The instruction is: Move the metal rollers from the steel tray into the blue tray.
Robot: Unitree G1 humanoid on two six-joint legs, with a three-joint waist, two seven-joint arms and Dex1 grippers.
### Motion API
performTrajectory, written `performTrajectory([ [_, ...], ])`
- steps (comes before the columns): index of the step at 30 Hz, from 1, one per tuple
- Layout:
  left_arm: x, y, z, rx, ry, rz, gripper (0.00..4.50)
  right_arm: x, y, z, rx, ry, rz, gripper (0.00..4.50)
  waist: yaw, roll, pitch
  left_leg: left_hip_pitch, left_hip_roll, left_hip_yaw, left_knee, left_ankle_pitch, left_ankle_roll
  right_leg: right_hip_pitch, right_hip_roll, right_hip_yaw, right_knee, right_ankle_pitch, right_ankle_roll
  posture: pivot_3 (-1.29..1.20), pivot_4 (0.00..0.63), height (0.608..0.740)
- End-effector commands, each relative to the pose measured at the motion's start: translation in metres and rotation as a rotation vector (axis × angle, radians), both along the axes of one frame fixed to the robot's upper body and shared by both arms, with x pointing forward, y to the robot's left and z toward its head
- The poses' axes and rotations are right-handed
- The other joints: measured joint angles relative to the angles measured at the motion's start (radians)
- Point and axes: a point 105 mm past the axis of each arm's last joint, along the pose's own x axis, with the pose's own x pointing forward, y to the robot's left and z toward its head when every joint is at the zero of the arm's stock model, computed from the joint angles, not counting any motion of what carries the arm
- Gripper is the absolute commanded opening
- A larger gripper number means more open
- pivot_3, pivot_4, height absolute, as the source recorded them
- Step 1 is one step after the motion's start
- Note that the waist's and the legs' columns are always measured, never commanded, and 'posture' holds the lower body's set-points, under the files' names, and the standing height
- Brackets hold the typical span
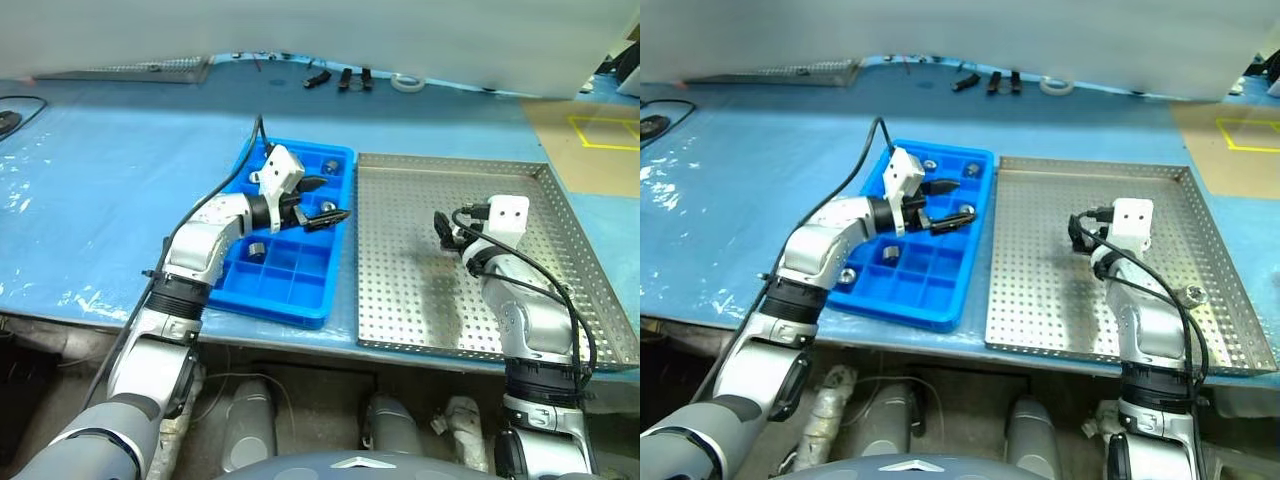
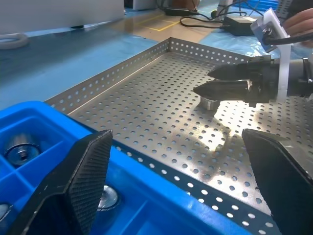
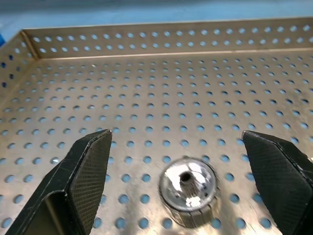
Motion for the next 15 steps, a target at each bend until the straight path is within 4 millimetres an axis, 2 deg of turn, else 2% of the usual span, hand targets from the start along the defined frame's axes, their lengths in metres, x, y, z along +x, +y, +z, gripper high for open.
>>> performTrajectory([
  [1,-0.003,-0.007,0.015,0.000,-0.067,-0.044,4.46,-0.002,-0.010,0.006,-0.004,-0.032,-0.042,4.50,-0.004,0.000,0.000,0.001,0.000,0.001,0.000,0.000,0.000,0.000,0.000,0.000,0.000,0.000,0.000,-0.19,0.150,0.740],
  [11,-0.009,-0.005,0.016,0.003,-0.064,-0.082,4.46,0.003,-0.004,-0.012,-0.001,0.020,-0.015,4.50,-0.016,0.000,0.000,0.001,0.000,0.002,0.000,-0.001,0.001,0.000,0.000,0.001,0.000,0.000,0.000,-0.17,0.150,0.740],
  [15,-0.010,-0.003,0.015,0.006,-0.061,-0.072,4.46,0.006,0.000,-0.011,0.005,0.009,0.000,4.50,-0.016,0.000,0.000,0.001,0.000,0.002,0.000,-0.001,0.001,0.000,0.000,0.001,0.000,0.000,0.000,-0.17,0.150,0.740],
])
